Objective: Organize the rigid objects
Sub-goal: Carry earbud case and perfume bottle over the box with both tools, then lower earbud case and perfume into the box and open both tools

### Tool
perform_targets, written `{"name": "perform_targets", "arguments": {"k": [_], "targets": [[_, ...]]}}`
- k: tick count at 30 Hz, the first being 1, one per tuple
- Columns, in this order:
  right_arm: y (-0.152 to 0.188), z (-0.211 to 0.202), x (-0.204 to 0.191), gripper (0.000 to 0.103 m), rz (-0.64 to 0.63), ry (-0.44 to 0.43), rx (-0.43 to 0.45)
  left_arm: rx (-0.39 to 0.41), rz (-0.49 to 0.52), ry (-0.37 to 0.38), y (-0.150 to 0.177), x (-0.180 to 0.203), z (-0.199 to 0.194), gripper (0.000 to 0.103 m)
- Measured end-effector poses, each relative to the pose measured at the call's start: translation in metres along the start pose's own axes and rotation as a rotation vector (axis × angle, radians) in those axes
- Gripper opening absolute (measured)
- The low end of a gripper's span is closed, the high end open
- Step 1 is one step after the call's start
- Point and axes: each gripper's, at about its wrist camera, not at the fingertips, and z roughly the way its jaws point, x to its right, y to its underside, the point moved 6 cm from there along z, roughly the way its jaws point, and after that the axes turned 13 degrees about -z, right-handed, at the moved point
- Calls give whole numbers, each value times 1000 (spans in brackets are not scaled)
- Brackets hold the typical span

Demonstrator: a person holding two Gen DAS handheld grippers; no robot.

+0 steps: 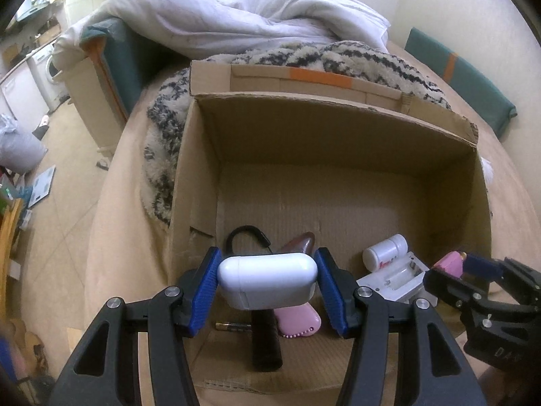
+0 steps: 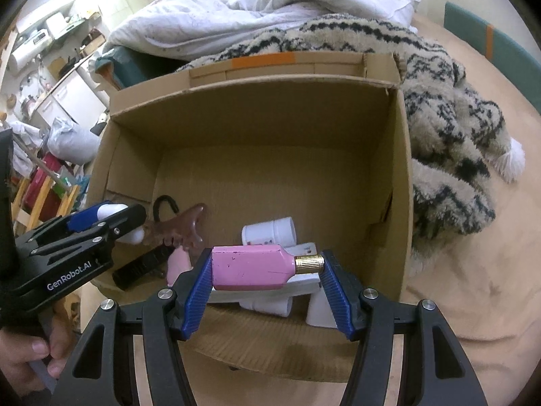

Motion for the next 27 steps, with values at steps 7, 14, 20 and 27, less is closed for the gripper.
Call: {"name": "perform_targets", "arguments": {"k": [7, 14, 20, 27], "targets": [[2, 5, 3, 65, 9, 7, -18, -21, -9, -10, 2, -3, 5, 53], [4, 7, 10, 65, 51, -6, -24, -6, -13, -19, 2, -4, 2, 53], [-1, 0, 9, 85, 72, -34, 14, 11, -28, 15, -1, -1, -7, 70], [-5, -10, 6, 99, 67, -50, 58, 23, -20, 3, -2, -3, -11, 77]]}}
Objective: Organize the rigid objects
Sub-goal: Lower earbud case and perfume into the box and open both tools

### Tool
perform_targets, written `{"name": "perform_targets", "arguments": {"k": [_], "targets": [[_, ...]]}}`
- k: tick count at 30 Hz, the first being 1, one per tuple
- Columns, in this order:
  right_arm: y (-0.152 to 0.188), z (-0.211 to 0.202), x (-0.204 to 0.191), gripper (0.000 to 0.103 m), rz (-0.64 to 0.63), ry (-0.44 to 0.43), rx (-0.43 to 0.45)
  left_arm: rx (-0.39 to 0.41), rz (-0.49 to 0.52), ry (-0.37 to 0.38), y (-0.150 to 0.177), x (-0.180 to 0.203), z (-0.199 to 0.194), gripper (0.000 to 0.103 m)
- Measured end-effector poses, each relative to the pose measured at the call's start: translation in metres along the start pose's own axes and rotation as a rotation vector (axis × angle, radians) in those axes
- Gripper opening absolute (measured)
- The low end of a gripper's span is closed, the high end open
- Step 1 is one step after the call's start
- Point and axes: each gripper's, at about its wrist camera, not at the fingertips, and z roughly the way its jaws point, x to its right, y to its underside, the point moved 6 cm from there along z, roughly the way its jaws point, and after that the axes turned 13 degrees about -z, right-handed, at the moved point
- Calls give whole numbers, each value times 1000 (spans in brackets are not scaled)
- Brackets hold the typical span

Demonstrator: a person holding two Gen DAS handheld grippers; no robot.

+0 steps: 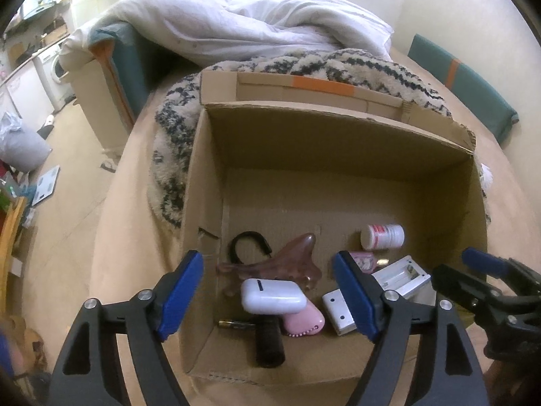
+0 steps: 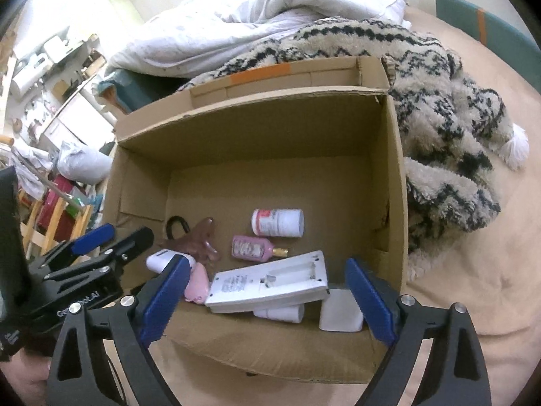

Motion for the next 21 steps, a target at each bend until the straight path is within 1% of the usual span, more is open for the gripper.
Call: {"name": "perform_targets", "arguments": {"k": [3, 7, 12, 21], "targets": [[0, 0, -1, 99, 2, 1, -5, -5, -2, 12, 0, -1, -3, 77], [0, -4, -4, 99, 2, -1, 6, 14, 20, 11, 4, 0, -13, 77], [6, -14, -4, 99, 5, 8, 14, 43, 53, -14, 6, -3, -26, 77], [25, -39, -3, 99, 38, -4, 27, 13, 24, -42, 26, -21, -42, 77]]}}
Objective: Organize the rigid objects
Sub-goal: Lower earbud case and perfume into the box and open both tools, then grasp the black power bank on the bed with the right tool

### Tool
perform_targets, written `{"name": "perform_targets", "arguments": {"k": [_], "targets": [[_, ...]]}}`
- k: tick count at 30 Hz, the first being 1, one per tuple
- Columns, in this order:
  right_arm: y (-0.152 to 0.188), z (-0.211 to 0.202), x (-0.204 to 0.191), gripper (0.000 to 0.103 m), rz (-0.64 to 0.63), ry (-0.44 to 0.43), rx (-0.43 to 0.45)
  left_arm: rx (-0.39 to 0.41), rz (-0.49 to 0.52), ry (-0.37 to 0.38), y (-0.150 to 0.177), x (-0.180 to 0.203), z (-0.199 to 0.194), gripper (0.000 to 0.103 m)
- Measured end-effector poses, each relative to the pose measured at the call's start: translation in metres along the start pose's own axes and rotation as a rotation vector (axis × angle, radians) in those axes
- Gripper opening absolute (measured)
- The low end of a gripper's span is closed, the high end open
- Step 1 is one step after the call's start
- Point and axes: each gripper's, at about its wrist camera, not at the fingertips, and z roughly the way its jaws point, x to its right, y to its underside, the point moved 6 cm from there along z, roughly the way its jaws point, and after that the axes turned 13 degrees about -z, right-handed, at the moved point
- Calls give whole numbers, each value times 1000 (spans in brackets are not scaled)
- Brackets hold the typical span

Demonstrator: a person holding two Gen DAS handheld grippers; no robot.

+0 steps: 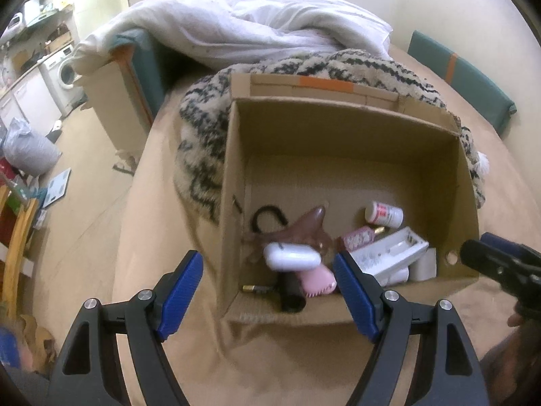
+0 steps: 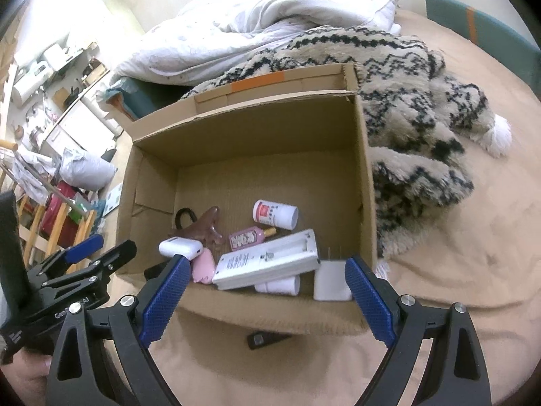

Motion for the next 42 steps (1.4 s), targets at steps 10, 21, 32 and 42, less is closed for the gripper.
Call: {"name": "perform_targets", "arguments": {"k": [10, 21, 32, 42], "targets": [[38, -17, -6, 99, 105, -87, -12, -74, -50, -65, 29, -28, -10, 77], [66, 17, 6, 99, 141, -20, -179, -156, -214, -40, 39, -50, -8, 77], [89, 100, -30, 99, -250, 79, -479, -122, -208, -4, 34, -46, -21, 77], [82, 130, -38, 93, -362, 86, -491, -145, -215, 4, 37, -44, -15, 77]]}}
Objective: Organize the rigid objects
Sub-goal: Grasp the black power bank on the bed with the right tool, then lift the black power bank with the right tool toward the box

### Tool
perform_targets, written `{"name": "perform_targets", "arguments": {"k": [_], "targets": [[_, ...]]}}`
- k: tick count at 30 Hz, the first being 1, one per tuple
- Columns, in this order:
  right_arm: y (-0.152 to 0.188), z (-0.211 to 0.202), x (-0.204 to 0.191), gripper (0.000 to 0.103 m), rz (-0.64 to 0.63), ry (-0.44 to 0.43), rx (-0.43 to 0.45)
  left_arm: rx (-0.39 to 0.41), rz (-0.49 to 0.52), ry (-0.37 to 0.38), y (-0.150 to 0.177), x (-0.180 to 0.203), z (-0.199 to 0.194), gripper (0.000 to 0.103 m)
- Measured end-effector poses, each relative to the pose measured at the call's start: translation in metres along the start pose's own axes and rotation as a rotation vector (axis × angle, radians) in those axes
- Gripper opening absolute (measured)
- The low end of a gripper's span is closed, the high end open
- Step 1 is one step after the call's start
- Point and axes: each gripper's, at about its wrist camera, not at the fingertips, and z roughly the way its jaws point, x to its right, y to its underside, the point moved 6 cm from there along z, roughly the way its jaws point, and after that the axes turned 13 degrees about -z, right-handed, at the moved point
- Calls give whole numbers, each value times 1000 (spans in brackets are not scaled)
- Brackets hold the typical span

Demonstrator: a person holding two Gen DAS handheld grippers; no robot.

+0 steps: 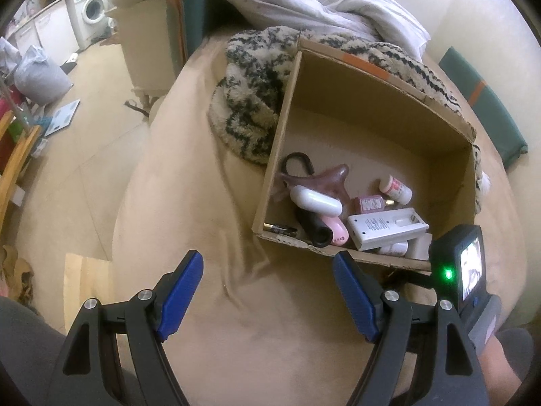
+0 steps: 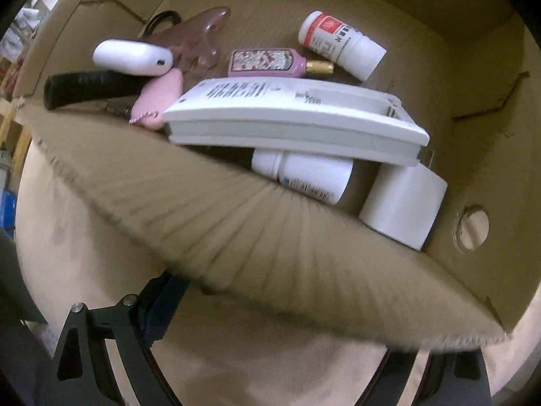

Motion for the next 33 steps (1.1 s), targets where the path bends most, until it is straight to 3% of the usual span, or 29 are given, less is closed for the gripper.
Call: {"name": "perform_targets", "arguments": {"k": [3, 8, 12, 15, 19, 23, 28, 33], "targets": [[2, -3, 2, 87, 2, -1, 3, 0, 8, -3, 1, 1, 0, 77], [9, -11, -4, 86, -1, -17, -8, -10, 7, -10, 3, 1, 5, 77], [19, -36, -6, 86, 49, -79, 21, -23, 4, -15, 4, -1, 10, 77], [27, -72, -1, 87, 99, -142, 107, -32, 10, -27, 7, 0, 14, 77], [35, -130, 18, 86, 184, -204, 313, -52, 26, -42, 15, 4, 23, 77], [37, -162, 58, 87, 309, -161, 502, -74, 101, -20, 31, 22, 30, 77], [27, -167, 83, 87, 453, -150, 553, -99, 272, 28, 62, 62, 38, 77], [44, -173, 97, 87, 499, -143, 578, -158, 286, 45, 83, 88, 58, 77]]}}
